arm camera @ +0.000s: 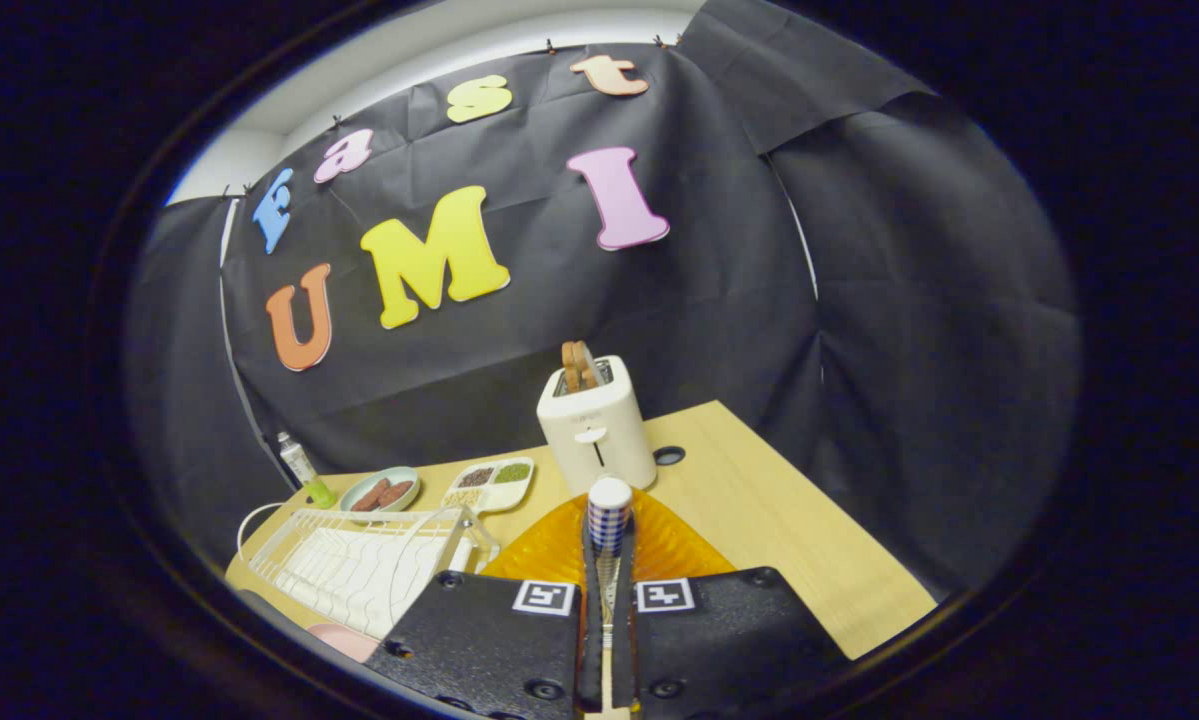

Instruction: Take the plate from the dish rack, then take the spoon from the basket and place it into the plate.

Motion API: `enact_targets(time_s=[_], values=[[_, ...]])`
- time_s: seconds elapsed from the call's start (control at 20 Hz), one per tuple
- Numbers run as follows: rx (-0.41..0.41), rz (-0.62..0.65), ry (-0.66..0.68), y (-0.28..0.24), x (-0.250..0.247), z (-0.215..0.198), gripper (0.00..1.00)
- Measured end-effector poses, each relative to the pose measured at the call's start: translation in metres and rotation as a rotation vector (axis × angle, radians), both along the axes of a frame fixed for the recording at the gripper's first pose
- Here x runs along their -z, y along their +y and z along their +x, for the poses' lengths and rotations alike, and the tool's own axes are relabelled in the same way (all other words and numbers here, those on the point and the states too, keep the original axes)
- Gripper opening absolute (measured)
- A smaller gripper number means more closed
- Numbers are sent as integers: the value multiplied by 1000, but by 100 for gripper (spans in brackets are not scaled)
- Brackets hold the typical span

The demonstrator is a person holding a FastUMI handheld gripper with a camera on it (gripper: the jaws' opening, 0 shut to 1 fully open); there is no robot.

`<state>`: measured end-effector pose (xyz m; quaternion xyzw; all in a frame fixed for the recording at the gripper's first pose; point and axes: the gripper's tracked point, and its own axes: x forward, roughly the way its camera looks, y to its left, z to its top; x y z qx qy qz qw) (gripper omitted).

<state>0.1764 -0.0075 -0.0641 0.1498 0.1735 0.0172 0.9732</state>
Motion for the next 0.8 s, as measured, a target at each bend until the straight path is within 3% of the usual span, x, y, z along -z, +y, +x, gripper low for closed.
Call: enact_targets(time_s=[0.3,0.5,0.8], values=[[54,8,-40,14,-64,-55,9],[25,36,-43,68,-85,-111,9],[-37,35,4,165,-72,-164,9]])
